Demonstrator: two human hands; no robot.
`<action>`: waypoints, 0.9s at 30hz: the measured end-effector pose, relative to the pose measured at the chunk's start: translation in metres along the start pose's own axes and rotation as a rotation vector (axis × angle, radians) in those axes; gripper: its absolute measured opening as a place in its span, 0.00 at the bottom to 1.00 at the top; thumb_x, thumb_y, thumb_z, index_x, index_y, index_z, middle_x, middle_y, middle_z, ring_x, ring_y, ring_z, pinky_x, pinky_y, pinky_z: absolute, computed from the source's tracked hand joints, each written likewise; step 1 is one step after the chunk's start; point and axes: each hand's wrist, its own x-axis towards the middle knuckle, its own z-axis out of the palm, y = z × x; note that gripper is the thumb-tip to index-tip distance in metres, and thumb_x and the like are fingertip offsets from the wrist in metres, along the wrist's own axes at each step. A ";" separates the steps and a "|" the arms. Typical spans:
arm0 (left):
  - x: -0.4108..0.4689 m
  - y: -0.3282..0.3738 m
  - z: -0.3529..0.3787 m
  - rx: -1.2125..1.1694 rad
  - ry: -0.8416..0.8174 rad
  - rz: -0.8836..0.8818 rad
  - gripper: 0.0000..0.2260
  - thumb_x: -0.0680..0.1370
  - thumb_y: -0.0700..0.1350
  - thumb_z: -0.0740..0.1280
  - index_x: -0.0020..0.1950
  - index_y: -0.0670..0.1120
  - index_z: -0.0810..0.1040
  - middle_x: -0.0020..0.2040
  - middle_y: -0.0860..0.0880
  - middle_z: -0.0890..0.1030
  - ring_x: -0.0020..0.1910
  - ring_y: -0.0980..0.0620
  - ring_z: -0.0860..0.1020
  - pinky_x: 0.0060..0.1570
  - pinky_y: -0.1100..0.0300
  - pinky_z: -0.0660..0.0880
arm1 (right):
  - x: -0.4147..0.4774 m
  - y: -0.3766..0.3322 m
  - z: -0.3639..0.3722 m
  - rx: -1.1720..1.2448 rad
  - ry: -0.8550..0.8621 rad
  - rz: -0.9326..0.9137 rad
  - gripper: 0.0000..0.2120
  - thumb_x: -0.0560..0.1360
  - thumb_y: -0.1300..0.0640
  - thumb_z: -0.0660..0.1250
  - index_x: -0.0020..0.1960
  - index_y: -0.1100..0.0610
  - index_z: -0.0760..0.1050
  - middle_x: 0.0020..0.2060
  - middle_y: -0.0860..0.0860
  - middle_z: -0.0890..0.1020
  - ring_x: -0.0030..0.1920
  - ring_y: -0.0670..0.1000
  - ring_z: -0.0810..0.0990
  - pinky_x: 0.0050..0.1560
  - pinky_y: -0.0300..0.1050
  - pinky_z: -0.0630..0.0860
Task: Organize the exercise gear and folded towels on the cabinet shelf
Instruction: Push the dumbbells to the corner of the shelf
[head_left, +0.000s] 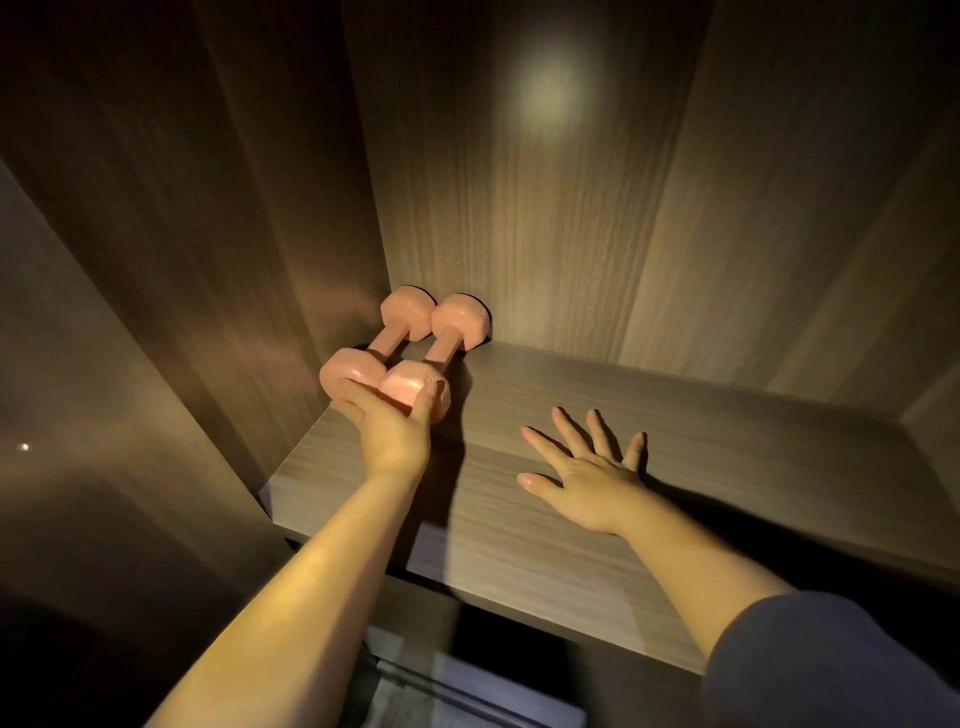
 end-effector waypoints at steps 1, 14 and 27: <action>0.001 -0.001 0.001 -0.056 -0.011 -0.023 0.44 0.77 0.53 0.69 0.79 0.43 0.42 0.79 0.40 0.51 0.77 0.41 0.57 0.76 0.46 0.56 | 0.000 0.000 0.000 -0.001 0.000 0.000 0.29 0.77 0.28 0.43 0.74 0.29 0.36 0.76 0.42 0.30 0.73 0.56 0.24 0.65 0.76 0.28; 0.006 -0.010 -0.007 0.016 -0.067 -0.008 0.42 0.76 0.51 0.71 0.79 0.42 0.47 0.78 0.41 0.57 0.74 0.41 0.62 0.73 0.42 0.61 | 0.002 0.002 0.001 -0.009 0.001 0.001 0.29 0.76 0.28 0.43 0.73 0.29 0.35 0.75 0.41 0.30 0.74 0.56 0.25 0.65 0.75 0.28; 0.010 0.003 -0.014 0.100 -0.128 -0.107 0.47 0.76 0.48 0.72 0.79 0.42 0.38 0.79 0.41 0.54 0.74 0.40 0.62 0.75 0.46 0.58 | 0.000 0.002 -0.001 -0.014 -0.019 0.009 0.29 0.76 0.28 0.42 0.73 0.29 0.36 0.76 0.41 0.30 0.74 0.55 0.25 0.65 0.75 0.28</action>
